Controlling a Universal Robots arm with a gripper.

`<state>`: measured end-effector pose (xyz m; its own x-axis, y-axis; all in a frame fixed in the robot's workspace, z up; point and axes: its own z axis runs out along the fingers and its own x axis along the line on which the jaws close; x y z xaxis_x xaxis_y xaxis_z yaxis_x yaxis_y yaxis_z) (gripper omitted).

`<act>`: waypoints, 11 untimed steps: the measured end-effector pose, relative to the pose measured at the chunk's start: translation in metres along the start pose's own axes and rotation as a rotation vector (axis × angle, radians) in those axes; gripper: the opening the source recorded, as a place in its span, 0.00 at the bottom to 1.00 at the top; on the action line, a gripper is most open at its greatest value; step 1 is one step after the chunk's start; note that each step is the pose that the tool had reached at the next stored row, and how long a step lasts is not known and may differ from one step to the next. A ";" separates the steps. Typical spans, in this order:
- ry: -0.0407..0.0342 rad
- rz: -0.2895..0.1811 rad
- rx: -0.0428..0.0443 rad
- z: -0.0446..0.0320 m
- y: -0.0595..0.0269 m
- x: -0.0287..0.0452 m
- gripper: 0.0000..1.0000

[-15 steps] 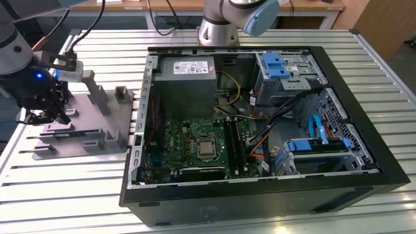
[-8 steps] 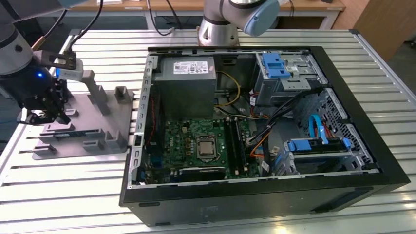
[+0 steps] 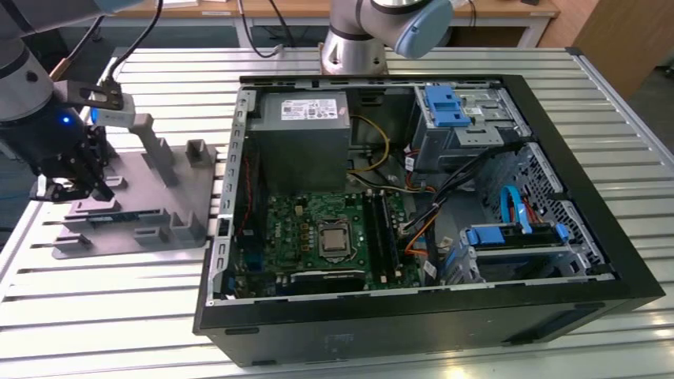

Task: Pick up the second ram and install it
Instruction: 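Pick up the second ram and move it above second insertion slot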

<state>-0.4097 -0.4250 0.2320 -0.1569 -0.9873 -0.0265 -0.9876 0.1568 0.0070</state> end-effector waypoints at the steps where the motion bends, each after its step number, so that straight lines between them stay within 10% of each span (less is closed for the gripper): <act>1: 0.0000 -0.007 -0.0001 0.0000 0.0000 0.0000 0.10; 11: 0.0005 -0.075 -0.0019 0.0000 0.0000 0.0000 0.10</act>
<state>-0.4097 -0.4250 0.2319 -0.0823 -0.9963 -0.0265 -0.9966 0.0822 0.0069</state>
